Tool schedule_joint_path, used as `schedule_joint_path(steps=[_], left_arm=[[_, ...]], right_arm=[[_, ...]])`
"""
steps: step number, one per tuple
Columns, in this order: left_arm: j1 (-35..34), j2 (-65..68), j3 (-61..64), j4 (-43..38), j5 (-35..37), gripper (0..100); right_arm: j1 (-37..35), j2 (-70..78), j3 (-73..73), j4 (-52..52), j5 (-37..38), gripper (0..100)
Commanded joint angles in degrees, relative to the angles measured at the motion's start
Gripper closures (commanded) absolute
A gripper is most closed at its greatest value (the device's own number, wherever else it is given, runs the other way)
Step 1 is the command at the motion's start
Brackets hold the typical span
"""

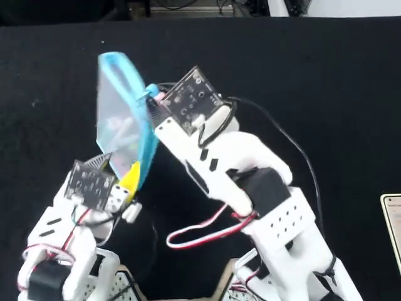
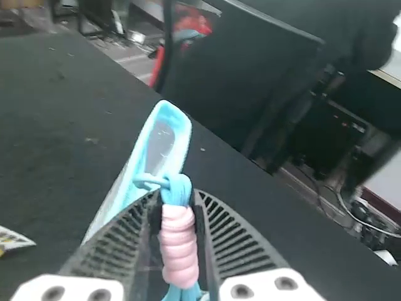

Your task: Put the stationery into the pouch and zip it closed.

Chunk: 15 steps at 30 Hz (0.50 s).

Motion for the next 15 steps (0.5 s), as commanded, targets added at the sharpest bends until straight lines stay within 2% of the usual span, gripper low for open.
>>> schedule_joint_path(steps=[1, 3, 6, 11, 15], left_arm=[[6.2, 0.4, -9.5, 2.7, 2.4, 80], [7.2, 0.6, -10.3, 3.3, 2.4, 77], [3.5, 0.6, -9.0, 2.3, 2.4, 76], [-1.8, 0.6, -2.9, -7.3, 2.4, 76], [-1.9, 0.7, 0.8, -12.9, 3.0, 76]], right_arm=[[-2.0, -1.9, -4.5, 0.8, -0.2, 98.8], [-2.3, -2.0, -4.5, 0.8, -0.2, 98.8], [-2.3, -2.1, -4.6, 1.0, -0.2, 98.8], [-3.2, -2.2, -4.7, 2.0, -0.2, 98.8], [-4.3, -2.2, -4.7, 2.0, -0.2, 98.8]])
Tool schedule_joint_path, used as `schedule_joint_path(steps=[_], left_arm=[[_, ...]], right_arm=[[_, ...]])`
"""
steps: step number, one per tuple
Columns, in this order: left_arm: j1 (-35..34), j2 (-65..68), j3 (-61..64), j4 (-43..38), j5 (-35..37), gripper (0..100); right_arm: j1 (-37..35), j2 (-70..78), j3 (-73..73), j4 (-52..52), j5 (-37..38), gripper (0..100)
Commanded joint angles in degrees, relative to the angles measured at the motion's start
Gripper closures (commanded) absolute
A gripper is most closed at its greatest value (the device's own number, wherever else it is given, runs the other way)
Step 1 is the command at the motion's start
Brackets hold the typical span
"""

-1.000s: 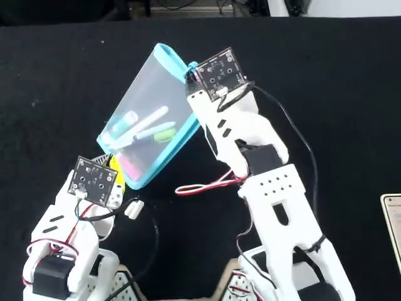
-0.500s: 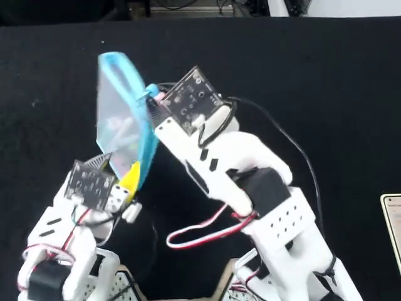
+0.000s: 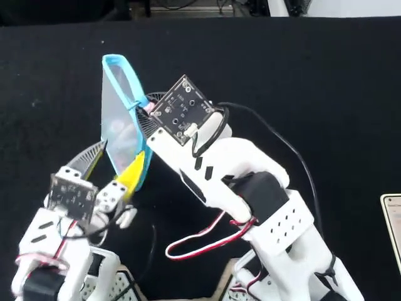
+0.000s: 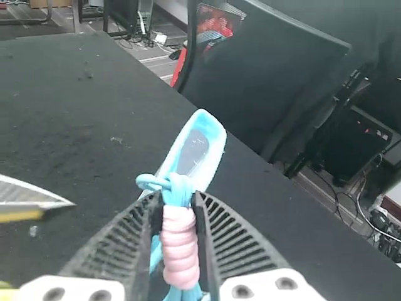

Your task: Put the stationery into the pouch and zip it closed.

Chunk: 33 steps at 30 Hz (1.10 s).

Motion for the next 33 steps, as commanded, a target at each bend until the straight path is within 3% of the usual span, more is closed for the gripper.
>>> schedule_joint_path(steps=[1, 7, 12, 24, 27, 33], left_arm=[[-0.6, 0.7, 1.1, -4.0, 2.4, 76], [-0.6, 0.8, 2.2, -4.7, 5.1, 75], [-1.4, 0.8, 10.0, -13.9, 4.9, 76], [-12.2, 0.3, 12.4, -14.7, 5.0, 76], [-13.1, 0.2, 11.4, -12.2, 5.0, 76], [-13.3, 0.2, 2.7, 0.6, 4.9, 76]], right_arm=[[-1.3, -2.1, -4.0, 0.2, -0.2, 98.8], [-1.3, -2.1, -4.0, 0.2, -0.2, 98.8], [-1.3, -2.1, -4.0, 0.2, -0.2, 98.8], [-1.3, -2.0, -3.6, 0.2, -0.2, 98.8], [-1.4, -1.8, -3.6, 0.2, -0.2, 98.8], [-2.3, -1.8, -2.1, 0.0, -0.1, 98.8]])
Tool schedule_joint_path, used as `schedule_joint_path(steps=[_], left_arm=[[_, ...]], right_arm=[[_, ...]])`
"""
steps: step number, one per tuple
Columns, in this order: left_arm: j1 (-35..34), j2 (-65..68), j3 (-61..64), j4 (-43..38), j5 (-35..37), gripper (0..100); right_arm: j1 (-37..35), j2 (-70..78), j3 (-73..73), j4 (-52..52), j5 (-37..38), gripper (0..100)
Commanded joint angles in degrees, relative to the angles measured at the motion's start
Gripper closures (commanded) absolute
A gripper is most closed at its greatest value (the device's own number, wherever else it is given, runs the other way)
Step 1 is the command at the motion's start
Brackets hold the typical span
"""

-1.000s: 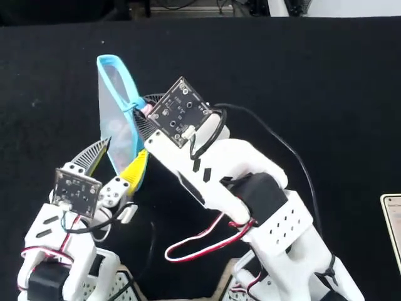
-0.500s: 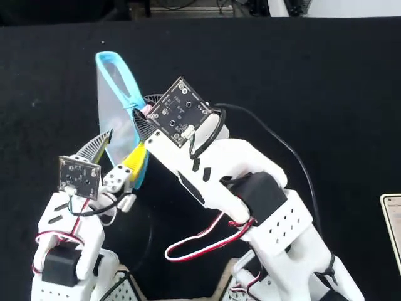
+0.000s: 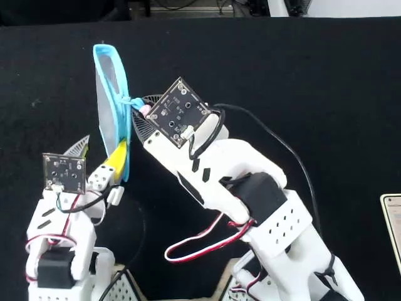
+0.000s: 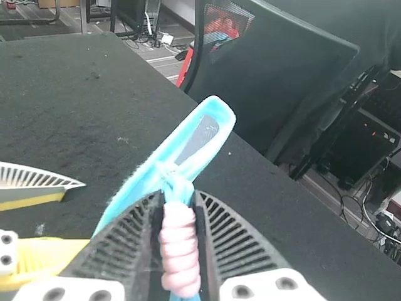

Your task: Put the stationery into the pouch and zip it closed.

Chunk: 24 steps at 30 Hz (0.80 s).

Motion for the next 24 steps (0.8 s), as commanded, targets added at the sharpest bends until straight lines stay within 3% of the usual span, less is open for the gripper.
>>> schedule_joint_path(steps=[1, 11, 16, 19, 24], left_arm=[[-1.4, 0.2, -7.3, 5.3, 0.3, 76], [-0.7, 0.2, -15.4, 12.7, 0.7, 75], [10.1, 0.3, -15.5, 12.5, 0.8, 75], [13.0, 0.3, -11.8, 6.2, 1.7, 76], [7.0, 0.4, -4.0, -5.5, 3.3, 75]], right_arm=[[-2.2, -1.9, -1.5, 0.1, -0.1, 98.8], [-6.4, -2.1, 0.5, -0.2, -0.1, 98.8], [-6.3, -2.1, 0.5, -0.2, -0.1, 98.8], [-6.2, -2.1, 0.5, -0.2, -0.1, 98.8], [-6.2, -2.1, 0.5, 0.2, -0.1, 98.8]])
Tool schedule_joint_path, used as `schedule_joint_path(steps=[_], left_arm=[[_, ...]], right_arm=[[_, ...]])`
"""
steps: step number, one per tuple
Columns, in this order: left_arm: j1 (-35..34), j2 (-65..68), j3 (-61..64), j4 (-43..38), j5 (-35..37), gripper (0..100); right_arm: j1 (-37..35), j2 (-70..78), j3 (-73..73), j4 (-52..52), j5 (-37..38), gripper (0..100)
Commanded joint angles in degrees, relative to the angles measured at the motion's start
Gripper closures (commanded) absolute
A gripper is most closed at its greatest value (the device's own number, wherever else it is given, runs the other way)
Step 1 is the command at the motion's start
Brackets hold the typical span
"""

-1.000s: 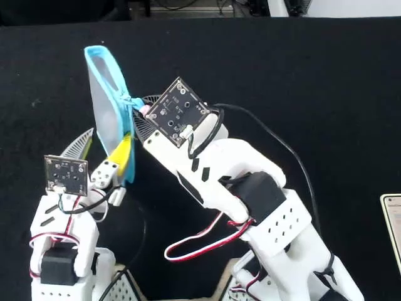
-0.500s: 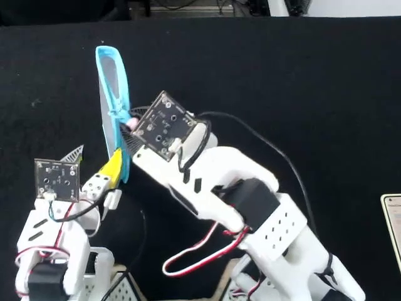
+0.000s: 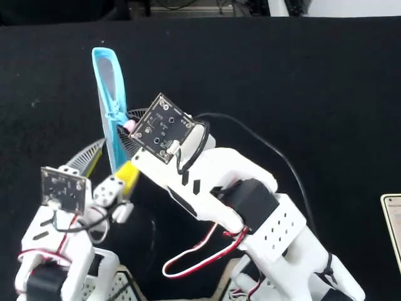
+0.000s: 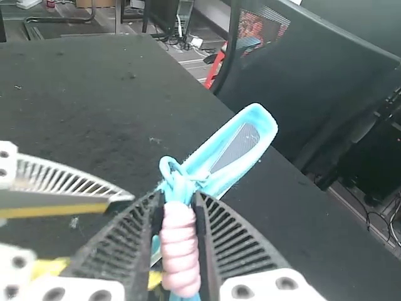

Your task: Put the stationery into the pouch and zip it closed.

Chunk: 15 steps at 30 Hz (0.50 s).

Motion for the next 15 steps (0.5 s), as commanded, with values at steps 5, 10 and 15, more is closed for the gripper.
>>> schedule_joint_path(steps=[5, 10, 15], left_arm=[[-3.0, 0.8, 7.6, -13.5, 0.9, 75], [-2.9, 0.9, 11.4, -18.2, 0.2, 76], [-2.7, 0.4, 14.1, -19.1, -4.7, 78]], right_arm=[[-0.6, -1.9, -0.8, -0.1, -0.1, 98.8], [-0.6, -1.9, -0.8, 0.0, -0.1, 98.8], [-0.4, -1.9, -0.6, 0.1, -0.1, 98.8]])
